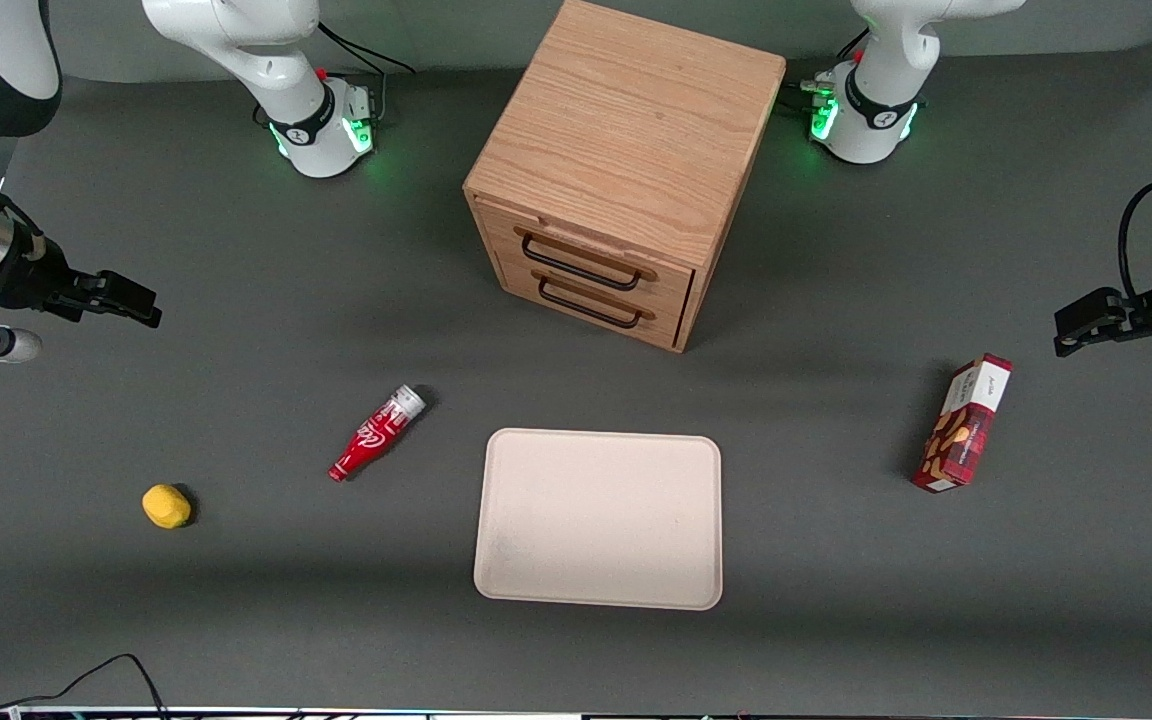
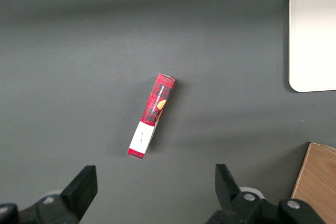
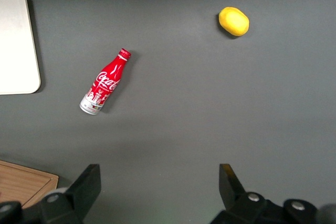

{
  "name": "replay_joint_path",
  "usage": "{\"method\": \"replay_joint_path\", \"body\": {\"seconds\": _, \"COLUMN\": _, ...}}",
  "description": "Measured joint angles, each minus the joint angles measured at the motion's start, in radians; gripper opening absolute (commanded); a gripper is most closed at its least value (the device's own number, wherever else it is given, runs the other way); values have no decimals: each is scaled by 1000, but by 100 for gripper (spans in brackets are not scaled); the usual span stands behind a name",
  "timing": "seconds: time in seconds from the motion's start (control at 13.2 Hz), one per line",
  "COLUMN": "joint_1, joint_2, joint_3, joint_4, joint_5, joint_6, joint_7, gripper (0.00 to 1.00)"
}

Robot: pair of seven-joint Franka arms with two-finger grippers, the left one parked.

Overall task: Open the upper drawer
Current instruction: 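Move the right gripper toward the upper drawer's black handle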

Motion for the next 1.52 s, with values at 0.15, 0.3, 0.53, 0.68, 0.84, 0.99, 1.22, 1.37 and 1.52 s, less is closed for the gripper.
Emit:
{"method": "replay_joint_path", "body": {"seconds": 0.15, "joint_1": 0, "joint_2": -2, "joint_3": -1, "joint_4": 0, "joint_5": 0, "joint_6": 0, "joint_7": 0, "gripper": 100}}
{"method": "replay_joint_path", "body": {"seconds": 0.3, "joint_1": 1, "joint_2": -3, "joint_3": -1, "joint_4": 0, "joint_5": 0, "joint_6": 1, "joint_7": 0, "gripper": 100}}
{"method": "replay_joint_path", "body": {"seconds": 0.53, "joint_1": 6, "joint_2": 0, "joint_3": 33, "joint_4": 14, "joint_5": 9, "joint_6": 5, "joint_7": -1, "gripper": 100}}
{"method": "replay_joint_path", "body": {"seconds": 0.68, "joint_1": 12, "joint_2": 17, "joint_3": 114, "joint_4": 55, "joint_5": 21, "joint_6": 5, "joint_7": -1, "gripper": 100}}
{"method": "replay_joint_path", "body": {"seconds": 0.84, "joint_1": 16, "joint_2": 46, "joint_3": 204, "joint_4": 92, "joint_5": 62, "joint_6": 5, "joint_7": -8, "gripper": 100}}
{"method": "replay_joint_path", "body": {"seconds": 0.99, "joint_1": 19, "joint_2": 90, "joint_3": 291, "joint_4": 135, "joint_5": 87, "joint_6": 6, "joint_7": -62, "gripper": 100}}
{"method": "replay_joint_path", "body": {"seconds": 1.22, "joint_1": 25, "joint_2": 180, "joint_3": 428, "joint_4": 209, "joint_5": 90, "joint_6": 7, "joint_7": -100, "gripper": 100}}
{"method": "replay_joint_path", "body": {"seconds": 1.37, "joint_1": 63, "joint_2": 242, "joint_3": 498, "joint_4": 235, "joint_5": 66, "joint_6": 11, "joint_7": -105, "gripper": 100}}
{"method": "replay_joint_path", "body": {"seconds": 1.52, "joint_1": 128, "joint_2": 299, "joint_3": 532, "joint_4": 257, "joint_5": 37, "joint_6": 20, "joint_7": -105, "gripper": 100}}
